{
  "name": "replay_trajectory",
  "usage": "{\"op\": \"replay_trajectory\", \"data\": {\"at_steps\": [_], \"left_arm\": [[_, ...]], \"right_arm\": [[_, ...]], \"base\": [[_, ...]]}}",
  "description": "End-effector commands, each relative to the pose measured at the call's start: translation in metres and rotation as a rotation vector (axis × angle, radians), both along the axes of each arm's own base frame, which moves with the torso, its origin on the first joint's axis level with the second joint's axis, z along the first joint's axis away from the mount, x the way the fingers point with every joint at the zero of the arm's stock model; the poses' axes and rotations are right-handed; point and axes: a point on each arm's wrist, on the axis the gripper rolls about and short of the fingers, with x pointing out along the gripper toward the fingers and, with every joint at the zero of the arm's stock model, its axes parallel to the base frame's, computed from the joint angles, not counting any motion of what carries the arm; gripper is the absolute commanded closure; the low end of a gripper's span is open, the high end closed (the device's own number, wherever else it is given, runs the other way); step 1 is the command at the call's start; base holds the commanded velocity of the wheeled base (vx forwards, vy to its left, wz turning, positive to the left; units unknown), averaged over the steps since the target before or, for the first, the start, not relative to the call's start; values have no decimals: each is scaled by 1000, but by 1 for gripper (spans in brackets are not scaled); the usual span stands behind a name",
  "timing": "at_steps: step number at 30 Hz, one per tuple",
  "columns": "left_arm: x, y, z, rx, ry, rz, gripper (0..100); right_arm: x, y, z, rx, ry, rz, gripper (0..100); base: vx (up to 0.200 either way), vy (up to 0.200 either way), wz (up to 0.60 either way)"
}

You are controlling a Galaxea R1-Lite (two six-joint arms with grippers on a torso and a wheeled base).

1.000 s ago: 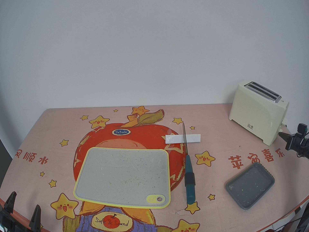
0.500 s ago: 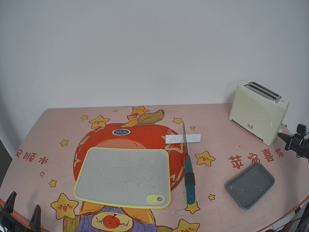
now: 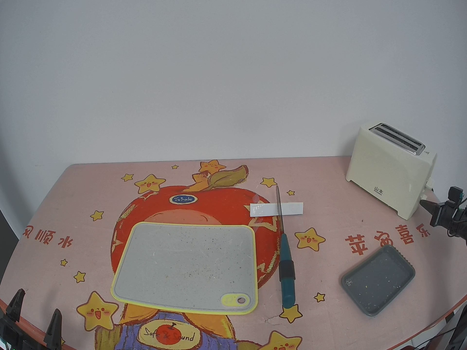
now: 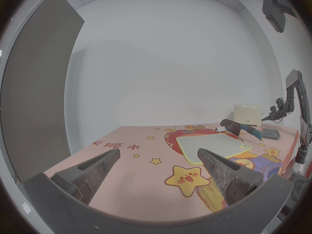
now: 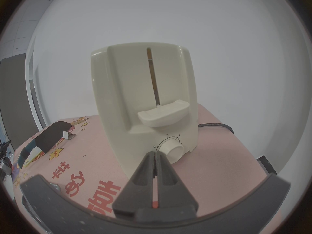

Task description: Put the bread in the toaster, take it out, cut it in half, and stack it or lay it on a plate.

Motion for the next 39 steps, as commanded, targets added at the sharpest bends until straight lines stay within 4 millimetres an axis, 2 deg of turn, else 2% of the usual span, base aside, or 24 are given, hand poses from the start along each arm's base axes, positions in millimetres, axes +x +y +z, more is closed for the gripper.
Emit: {"op": "replay_trajectory", "data": {"at_steps": [1,19,39], "left_arm": [[0,0,-5,0,5,1,0],[0,0,-5,0,5,1,0],[0,0,-5,0,5,1,0]], "right_arm": [[0,0,0,-1,1,1,100],[-1,0,-4,2,14,-4,100],[0,-2,2,-6,-7,-8,100]], "base": [[0,0,0],[0,0,0],[0,0,0]]}}
